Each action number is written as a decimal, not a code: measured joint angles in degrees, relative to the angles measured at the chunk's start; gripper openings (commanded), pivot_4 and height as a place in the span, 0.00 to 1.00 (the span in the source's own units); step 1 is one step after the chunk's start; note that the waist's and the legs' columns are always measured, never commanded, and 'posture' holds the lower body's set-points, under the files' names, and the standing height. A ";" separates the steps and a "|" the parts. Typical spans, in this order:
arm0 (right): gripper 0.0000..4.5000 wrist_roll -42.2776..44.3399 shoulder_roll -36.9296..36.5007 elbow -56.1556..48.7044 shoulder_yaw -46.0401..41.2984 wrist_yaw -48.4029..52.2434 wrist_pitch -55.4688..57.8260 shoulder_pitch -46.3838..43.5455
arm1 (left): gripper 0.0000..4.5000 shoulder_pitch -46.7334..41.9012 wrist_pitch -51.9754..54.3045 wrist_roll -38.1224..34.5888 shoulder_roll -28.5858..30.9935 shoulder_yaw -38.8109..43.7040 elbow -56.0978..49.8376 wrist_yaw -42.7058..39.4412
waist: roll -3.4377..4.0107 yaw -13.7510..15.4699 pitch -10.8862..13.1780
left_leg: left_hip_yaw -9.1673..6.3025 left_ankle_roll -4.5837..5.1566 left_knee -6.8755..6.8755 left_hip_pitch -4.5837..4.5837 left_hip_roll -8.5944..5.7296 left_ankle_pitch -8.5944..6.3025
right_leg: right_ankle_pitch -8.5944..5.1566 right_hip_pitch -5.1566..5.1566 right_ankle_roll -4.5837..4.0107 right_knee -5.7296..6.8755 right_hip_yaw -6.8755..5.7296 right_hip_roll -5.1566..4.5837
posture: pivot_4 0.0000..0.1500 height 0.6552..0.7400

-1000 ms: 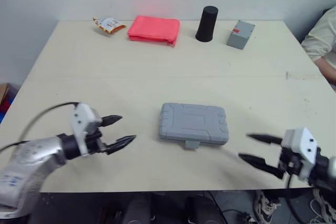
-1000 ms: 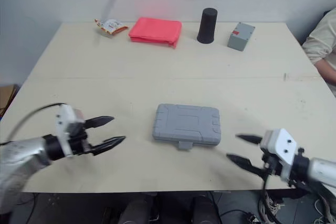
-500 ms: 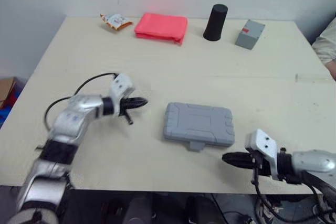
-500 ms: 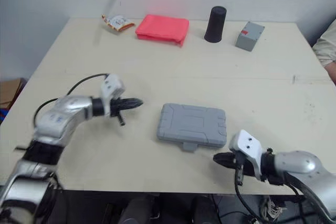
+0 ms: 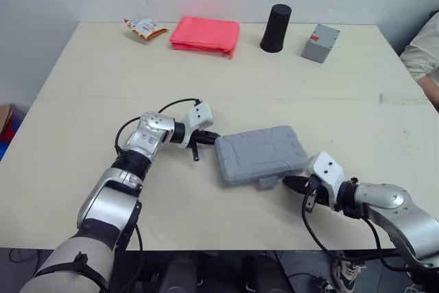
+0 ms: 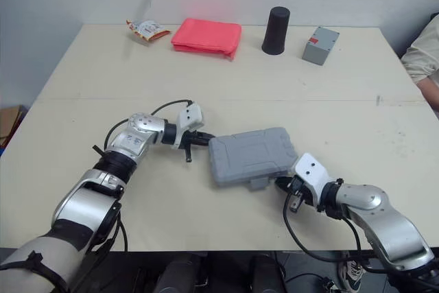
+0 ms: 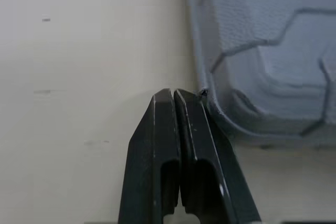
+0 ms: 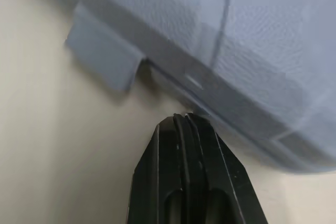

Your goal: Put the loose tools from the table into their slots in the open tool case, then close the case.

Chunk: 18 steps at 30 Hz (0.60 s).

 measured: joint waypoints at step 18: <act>0.00 15.12 1.42 -9.28 -17.26 5.29 9.20 13.09 | 0.01 -0.15 22.55 -7.92 -4.65 -2.08 -27.72 -3.93 | 0.02 0.87 -0.02 | -0.50 0.19 0.22 0.00 -0.20 0.03 | 0.07 0.46 0.12 -0.07 0.18 -0.13 | 1.00 0.95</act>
